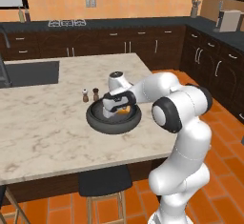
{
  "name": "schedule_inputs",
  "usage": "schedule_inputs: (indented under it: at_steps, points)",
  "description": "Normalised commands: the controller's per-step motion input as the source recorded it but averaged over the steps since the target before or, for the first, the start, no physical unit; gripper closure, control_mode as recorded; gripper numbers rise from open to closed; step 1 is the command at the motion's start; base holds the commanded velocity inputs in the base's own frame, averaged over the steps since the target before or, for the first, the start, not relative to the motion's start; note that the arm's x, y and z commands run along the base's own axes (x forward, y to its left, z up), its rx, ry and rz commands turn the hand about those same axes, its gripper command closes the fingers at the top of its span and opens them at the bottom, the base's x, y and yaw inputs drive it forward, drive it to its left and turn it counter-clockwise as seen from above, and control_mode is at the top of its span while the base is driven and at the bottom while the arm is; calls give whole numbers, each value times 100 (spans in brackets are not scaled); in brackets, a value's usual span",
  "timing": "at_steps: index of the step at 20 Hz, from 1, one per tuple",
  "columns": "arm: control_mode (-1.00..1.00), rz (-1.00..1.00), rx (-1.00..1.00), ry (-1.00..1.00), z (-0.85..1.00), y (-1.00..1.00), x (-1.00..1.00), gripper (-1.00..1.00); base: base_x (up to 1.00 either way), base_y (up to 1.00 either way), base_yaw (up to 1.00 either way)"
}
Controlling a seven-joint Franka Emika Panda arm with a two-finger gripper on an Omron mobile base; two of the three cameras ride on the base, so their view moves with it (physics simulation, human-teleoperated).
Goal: Place one bun and one sausage from the bowl on each plate.
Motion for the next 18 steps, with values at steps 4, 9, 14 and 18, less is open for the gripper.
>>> schedule_inputs:
  at_steps: [4,9,14,18]
  points:
    - [-100,4,0,9,-30,1,0,-100,0,0,0]
    - [-100,2,0,9,-18,0,0,100,0,0,0]
    - [-100,0,0,4,-4,0,-9,100,0,0,0]
    - [-100,0,0,-2,-2,-1,-9,100,0,0,0]
